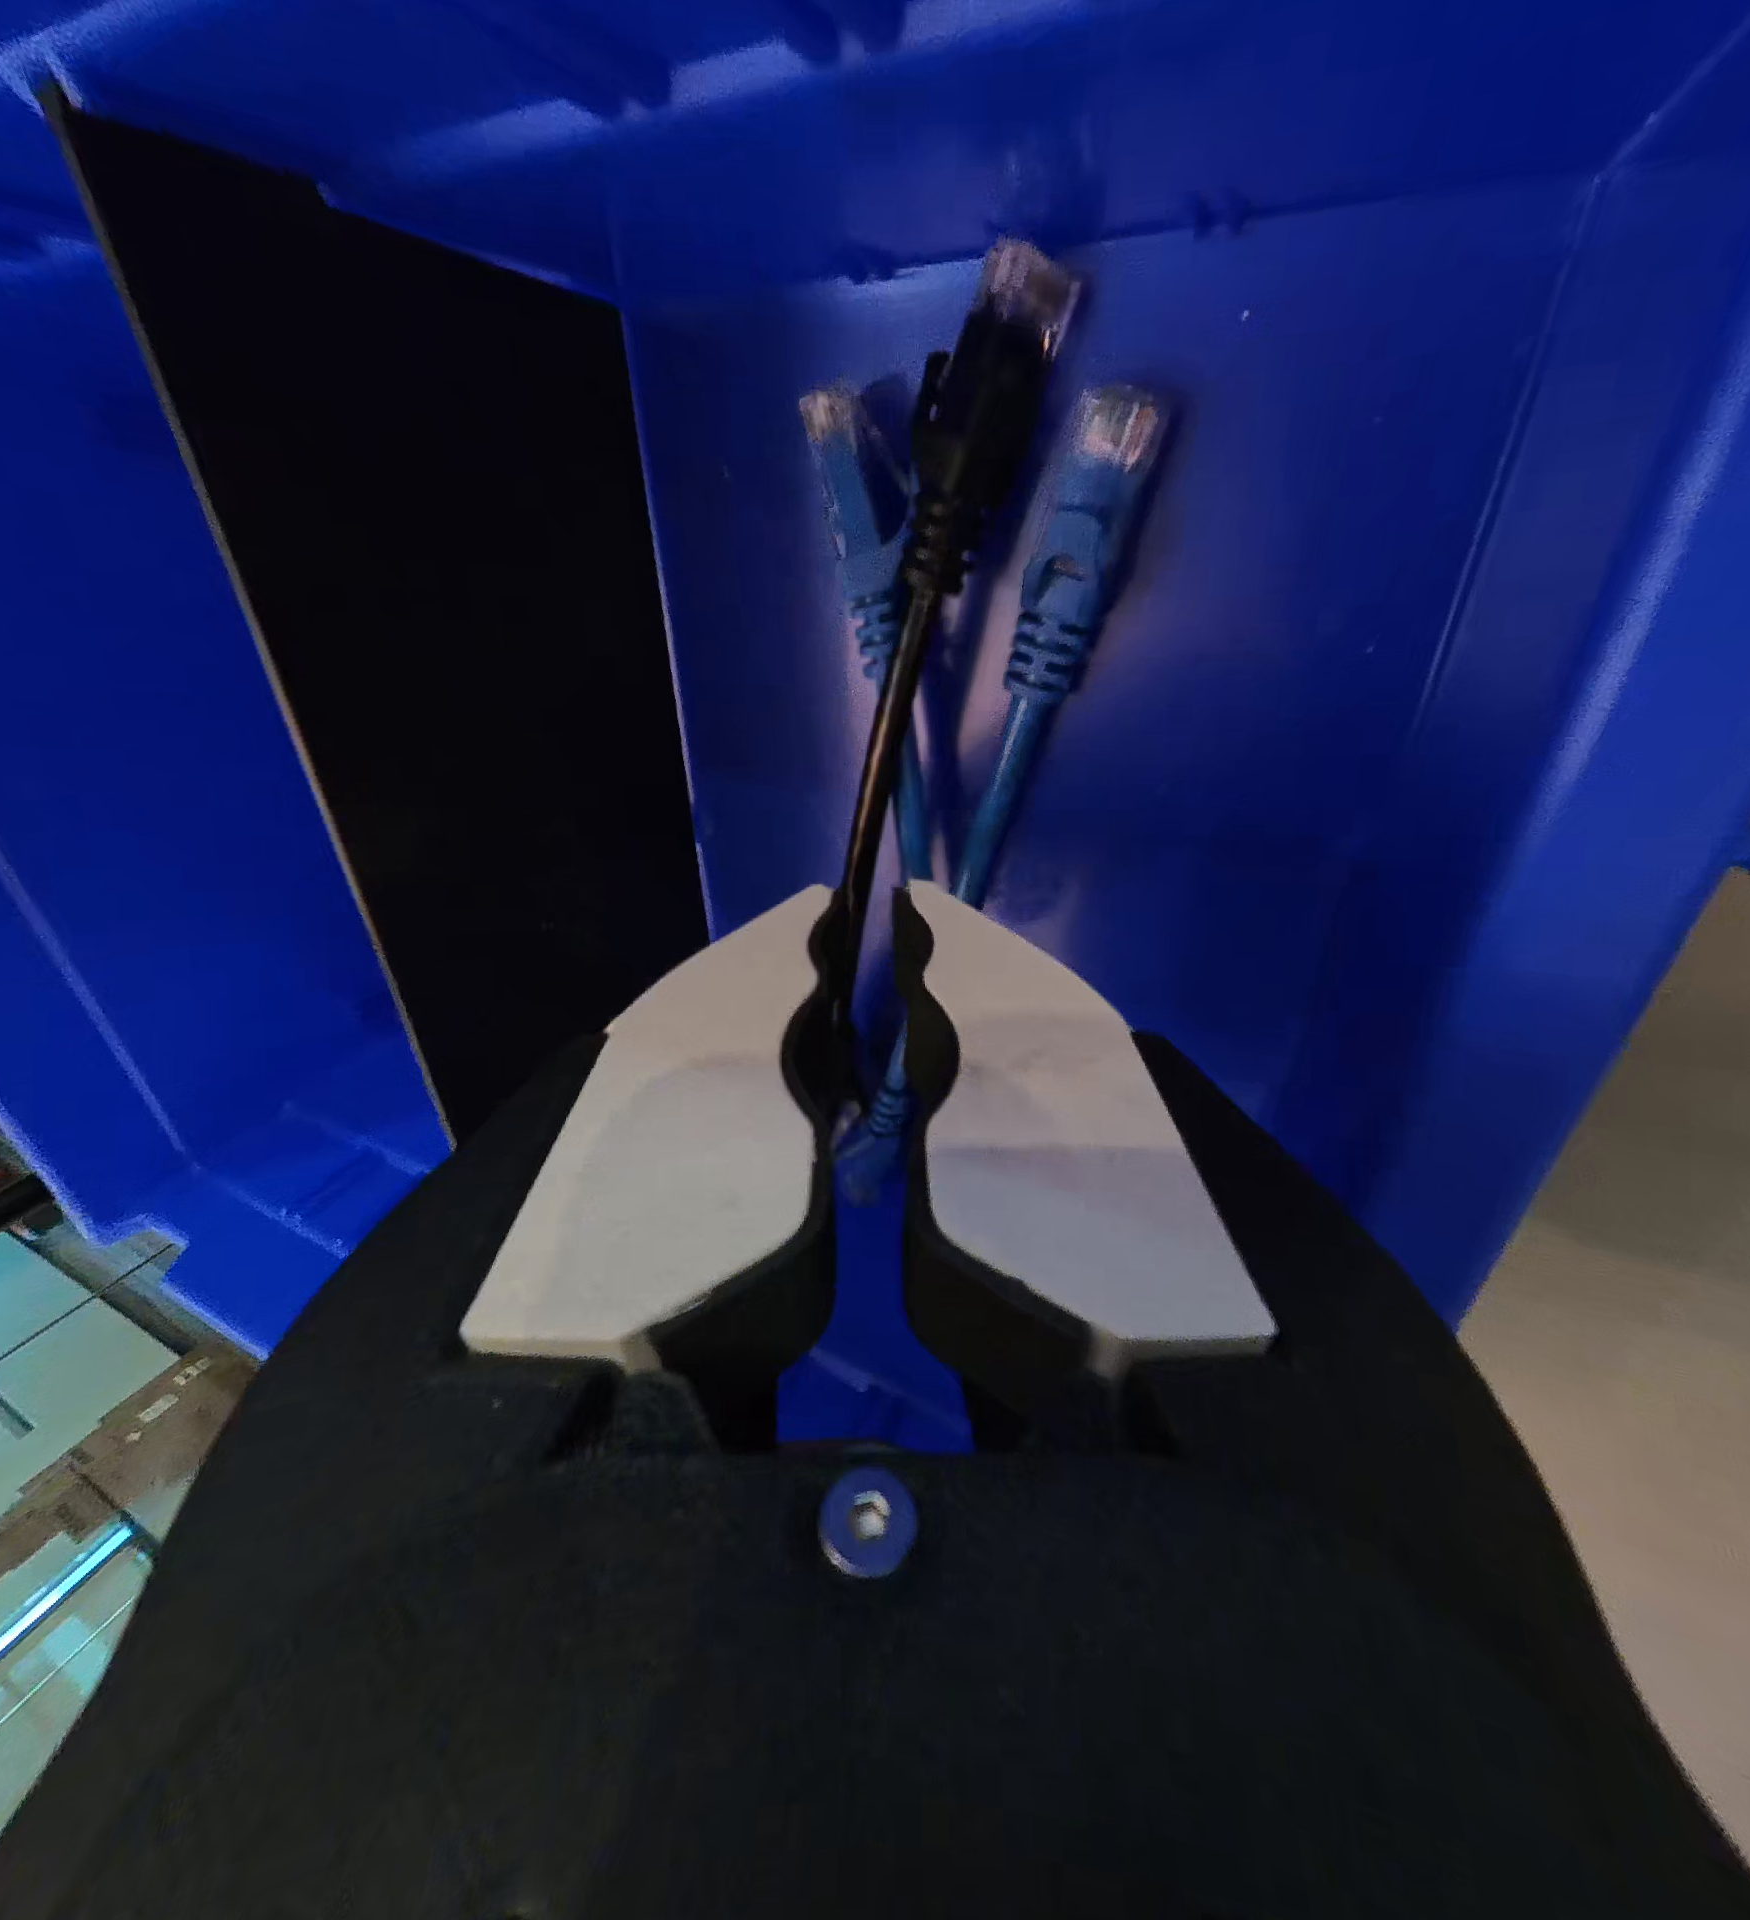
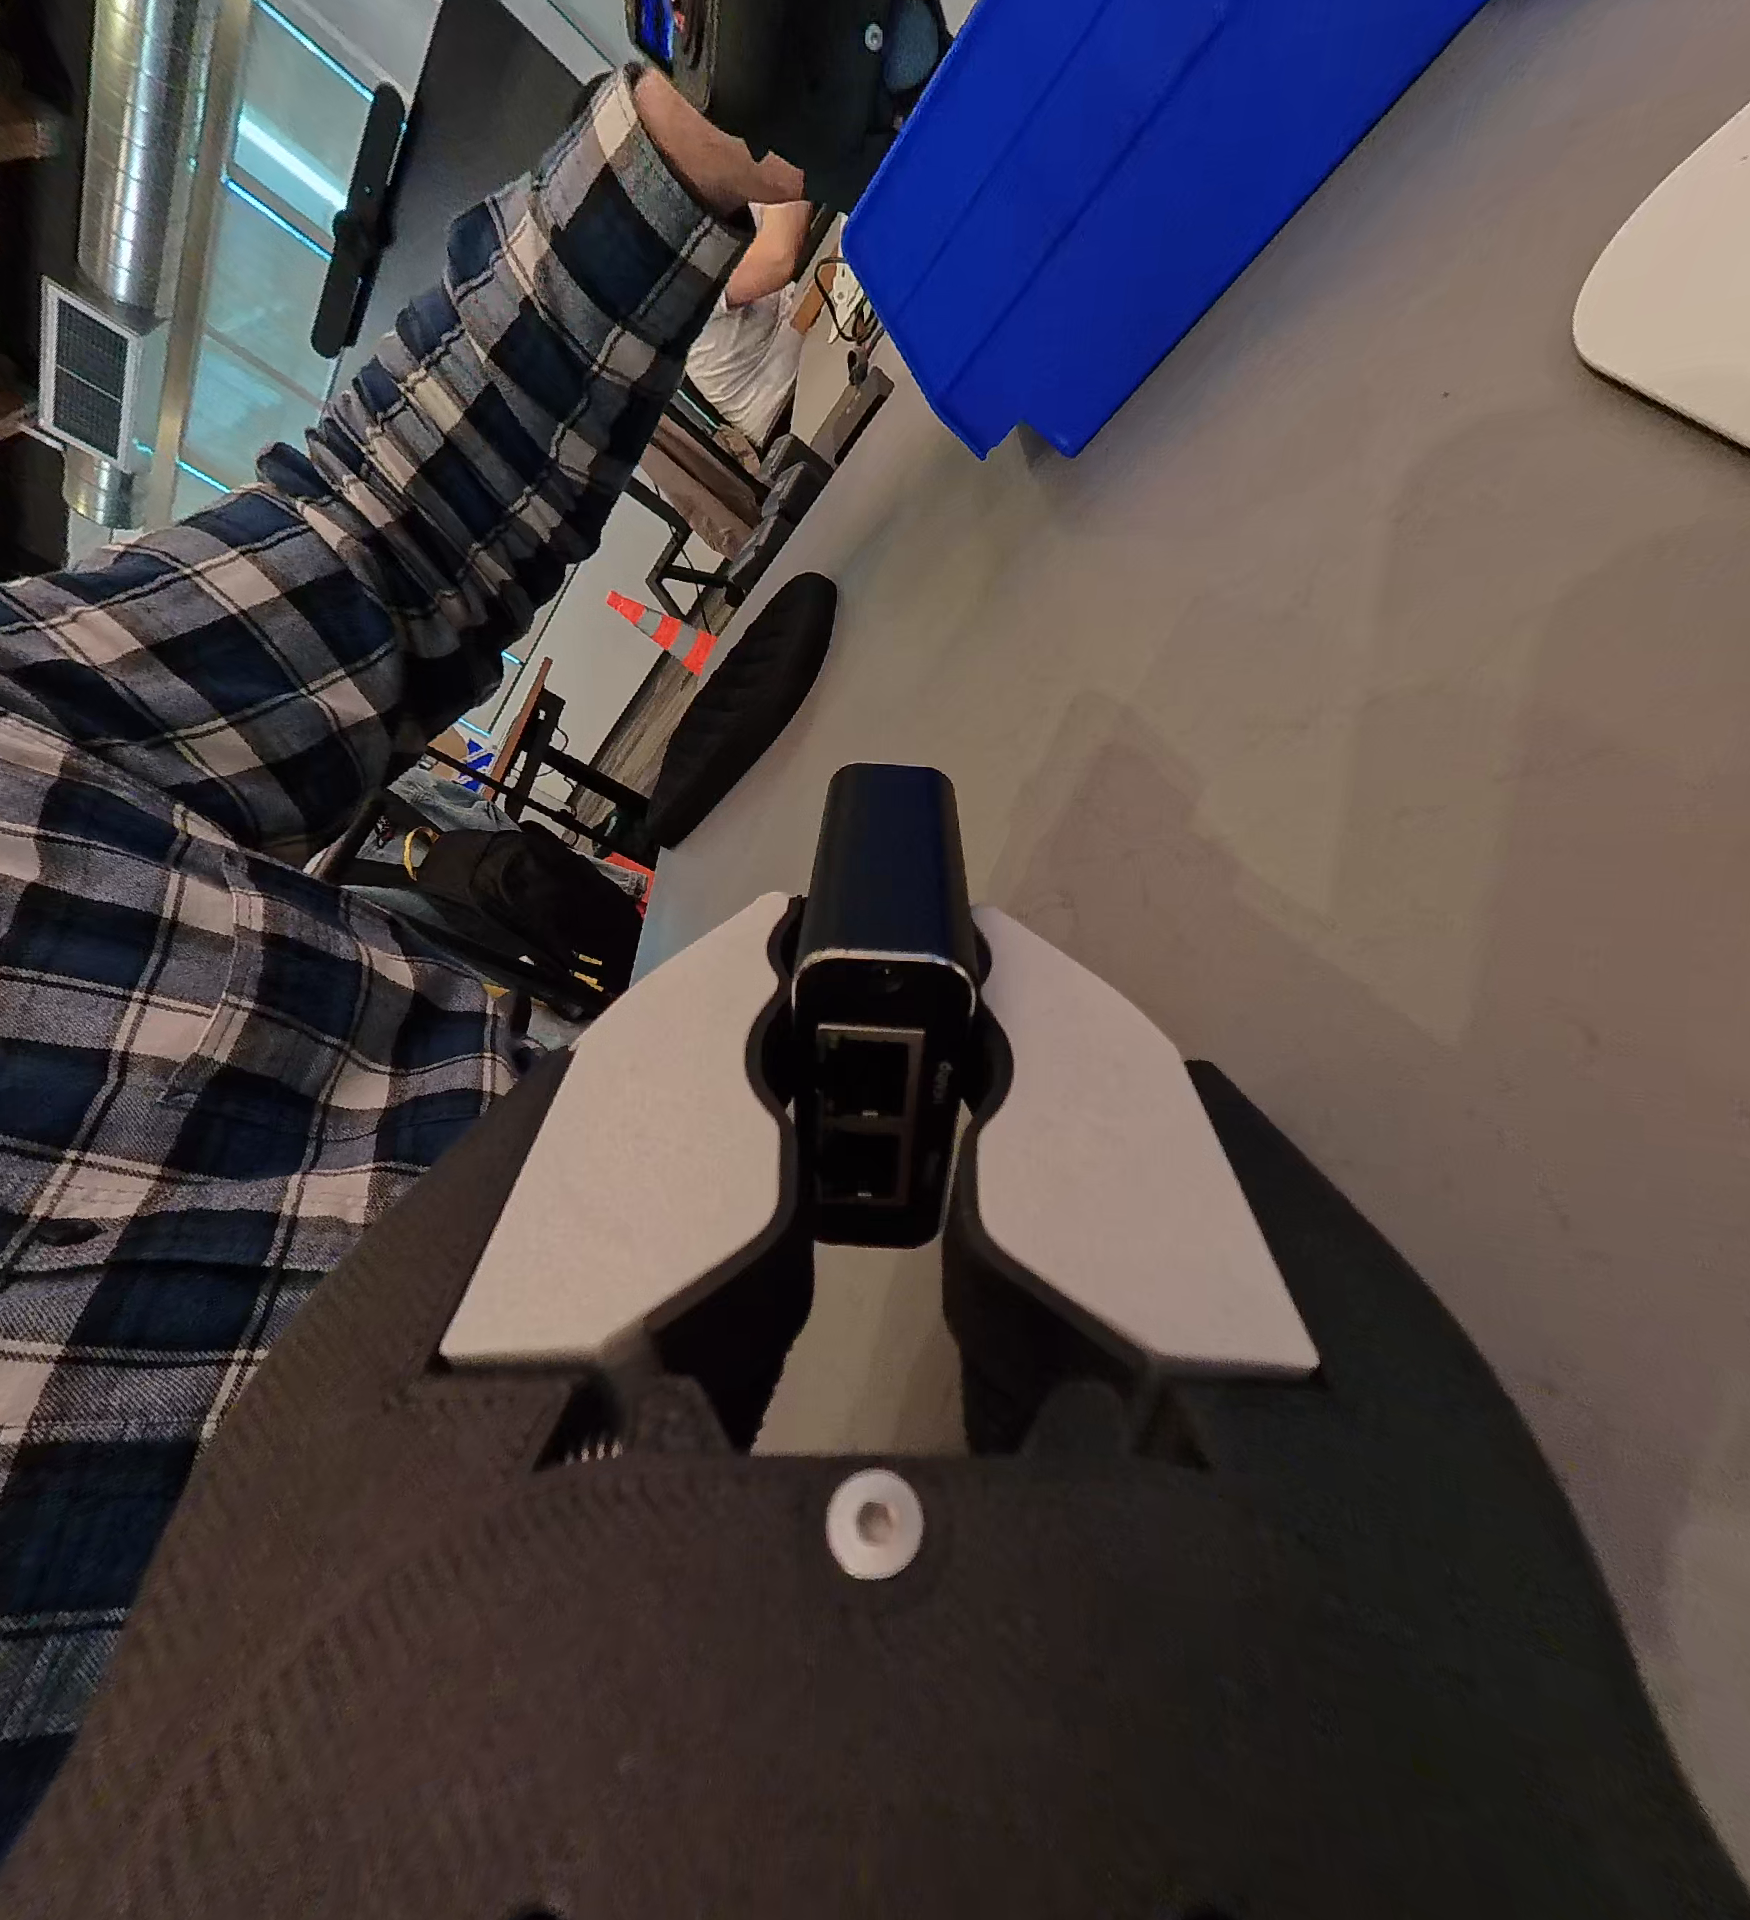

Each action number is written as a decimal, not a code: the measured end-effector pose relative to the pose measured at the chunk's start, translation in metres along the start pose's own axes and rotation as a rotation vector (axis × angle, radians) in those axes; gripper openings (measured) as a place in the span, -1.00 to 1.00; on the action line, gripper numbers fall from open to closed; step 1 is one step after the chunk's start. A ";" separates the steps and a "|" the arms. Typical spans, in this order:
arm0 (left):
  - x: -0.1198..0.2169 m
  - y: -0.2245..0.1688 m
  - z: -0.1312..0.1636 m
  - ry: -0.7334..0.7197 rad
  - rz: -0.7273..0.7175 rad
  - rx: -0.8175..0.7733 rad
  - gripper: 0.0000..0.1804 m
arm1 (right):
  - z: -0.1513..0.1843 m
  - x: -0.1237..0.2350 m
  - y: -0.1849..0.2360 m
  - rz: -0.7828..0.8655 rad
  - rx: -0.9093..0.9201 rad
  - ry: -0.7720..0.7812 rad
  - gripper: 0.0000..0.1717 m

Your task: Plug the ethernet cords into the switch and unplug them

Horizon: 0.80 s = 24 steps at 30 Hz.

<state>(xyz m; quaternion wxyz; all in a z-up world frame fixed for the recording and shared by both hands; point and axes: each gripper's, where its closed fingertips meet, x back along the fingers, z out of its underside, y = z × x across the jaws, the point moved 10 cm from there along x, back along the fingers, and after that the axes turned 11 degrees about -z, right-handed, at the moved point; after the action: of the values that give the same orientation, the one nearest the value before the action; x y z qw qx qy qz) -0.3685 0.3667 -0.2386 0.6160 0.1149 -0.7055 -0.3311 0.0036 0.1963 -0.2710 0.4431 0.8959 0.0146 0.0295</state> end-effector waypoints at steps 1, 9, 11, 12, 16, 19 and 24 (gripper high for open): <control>0.000 0.000 0.000 0.004 0.026 0.001 -1.00 | 0.000 0.000 0.000 0.001 0.000 0.000 -0.69; -0.001 0.002 -0.001 0.007 0.006 -0.016 -1.00 | 0.000 0.000 0.000 0.001 0.000 0.004 -0.69; -0.003 0.005 -0.002 -0.002 -0.012 -0.023 -0.87 | 0.000 0.000 0.000 0.001 -0.001 0.005 -0.69; -0.004 0.006 -0.003 -0.002 -0.014 -0.038 -0.81 | 0.000 0.000 0.000 0.001 -0.001 0.005 -0.69; -0.012 0.012 -0.003 0.012 0.043 -0.051 -0.77 | 0.000 -0.001 0.000 0.001 -0.002 0.008 -0.69; -0.016 0.019 -0.002 0.019 0.130 -0.020 -0.84 | 0.000 -0.001 0.000 0.000 -0.002 0.008 -0.69; -0.020 0.031 -0.005 0.012 0.182 -0.016 -0.84 | 0.000 0.000 0.000 -0.005 -0.003 0.009 -0.69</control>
<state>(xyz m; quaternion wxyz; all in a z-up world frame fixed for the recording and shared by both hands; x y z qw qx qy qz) -0.3519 0.3996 -0.2353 0.6486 0.0473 -0.7066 -0.2788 0.0031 0.1961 -0.2715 0.4444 0.8950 0.0187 0.0325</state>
